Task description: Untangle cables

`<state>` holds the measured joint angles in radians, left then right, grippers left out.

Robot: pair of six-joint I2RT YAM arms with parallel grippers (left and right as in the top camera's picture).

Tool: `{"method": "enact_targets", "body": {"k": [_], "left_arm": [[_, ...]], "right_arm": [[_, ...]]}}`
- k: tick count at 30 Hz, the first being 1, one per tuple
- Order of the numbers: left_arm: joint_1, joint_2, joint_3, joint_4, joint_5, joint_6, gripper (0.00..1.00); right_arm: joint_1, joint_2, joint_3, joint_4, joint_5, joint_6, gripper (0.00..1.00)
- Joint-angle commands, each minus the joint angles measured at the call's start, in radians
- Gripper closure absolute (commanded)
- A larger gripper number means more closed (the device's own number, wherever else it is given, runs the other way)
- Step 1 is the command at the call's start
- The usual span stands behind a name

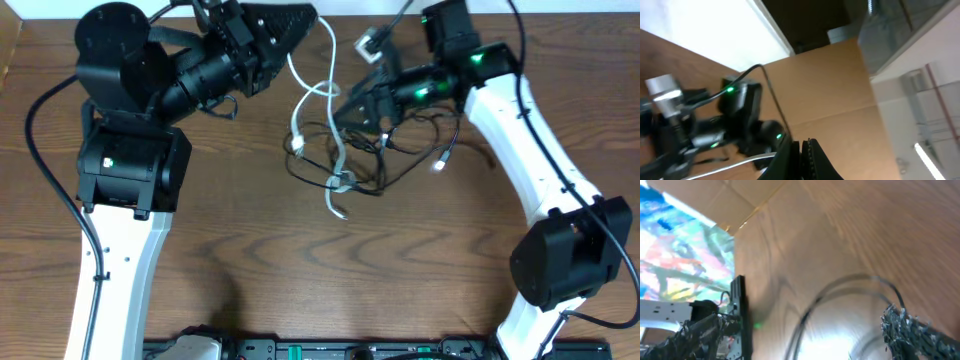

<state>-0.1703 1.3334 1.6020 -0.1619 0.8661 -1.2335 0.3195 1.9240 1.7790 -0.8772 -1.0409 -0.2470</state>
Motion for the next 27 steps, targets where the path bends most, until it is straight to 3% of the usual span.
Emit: {"method": "enact_targets", "body": {"k": [1, 7, 13, 17, 27], "left_arm": [[0.001, -0.001, 0.018, 0.015, -0.045, -0.097, 0.93], [0.008, 0.0, 0.018, 0.014, -0.056, -0.096, 0.93], [0.017, 0.0, 0.018, 0.01, -0.056, -0.085, 0.93], [0.016, 0.0, 0.018, 0.011, -0.068, -0.089, 0.93], [0.016, 0.0, 0.018, 0.012, -0.075, -0.116, 0.92]], "right_arm": [[0.038, 0.008, 0.0, 0.005, -0.046, -0.019, 0.01], [0.046, 0.008, 0.0, 0.006, -0.064, -0.019, 0.01], [-0.04, 0.0, 0.001, 0.025, -0.077, 0.054, 0.01], [-0.096, -0.002, 0.001, -0.008, -0.276, -0.012, 0.01], [0.026, -0.002, 0.001, -0.038, -0.072, -0.113, 0.01]]}}
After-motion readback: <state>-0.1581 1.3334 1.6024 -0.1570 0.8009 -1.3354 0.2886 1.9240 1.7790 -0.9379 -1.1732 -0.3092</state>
